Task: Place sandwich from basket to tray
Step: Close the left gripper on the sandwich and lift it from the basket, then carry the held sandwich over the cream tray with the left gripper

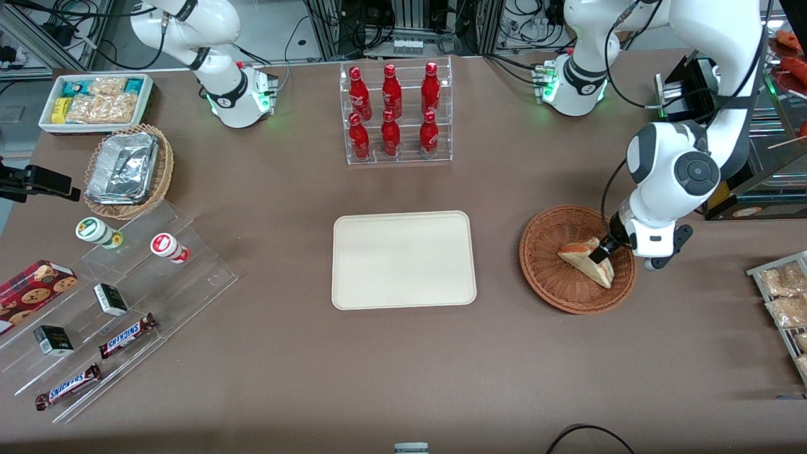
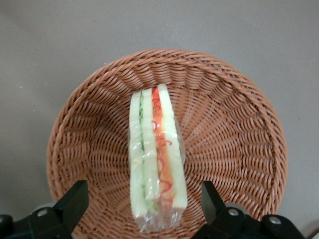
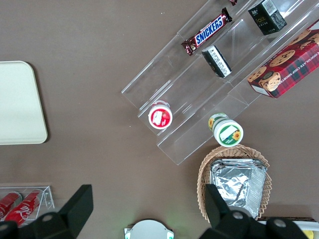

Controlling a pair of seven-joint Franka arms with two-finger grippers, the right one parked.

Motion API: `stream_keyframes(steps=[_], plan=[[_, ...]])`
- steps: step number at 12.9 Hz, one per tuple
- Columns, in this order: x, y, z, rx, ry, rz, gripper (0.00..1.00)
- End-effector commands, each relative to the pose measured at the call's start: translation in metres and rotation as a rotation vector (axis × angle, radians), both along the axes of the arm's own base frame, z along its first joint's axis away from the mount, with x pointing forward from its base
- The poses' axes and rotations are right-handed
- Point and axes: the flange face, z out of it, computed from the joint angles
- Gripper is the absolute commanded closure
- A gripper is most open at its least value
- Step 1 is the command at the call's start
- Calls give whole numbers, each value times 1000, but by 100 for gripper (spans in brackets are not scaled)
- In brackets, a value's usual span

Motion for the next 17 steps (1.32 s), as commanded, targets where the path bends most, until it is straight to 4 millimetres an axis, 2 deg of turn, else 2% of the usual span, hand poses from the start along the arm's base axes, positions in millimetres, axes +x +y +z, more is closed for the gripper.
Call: stream_keyframes(steps=[1, 5, 6, 8, 9, 11, 12, 15, 17], plan=[[3, -12, -14, -5, -27, 34, 0], [5, -19, -34, -10, -33, 24, 3], [5, -21, -40, -9, -24, 18, 17], [9, -14, -42, -8, -22, 26, 86], [11, -14, -40, -9, -25, 18, 100], [17, -17, -24, -8, -35, 11, 100], [24, -24, -9, -5, -23, 3, 100], [42, -53, 73, 22, 61, -46, 100], [49, -100, 126, 27, 68, -121, 100]])
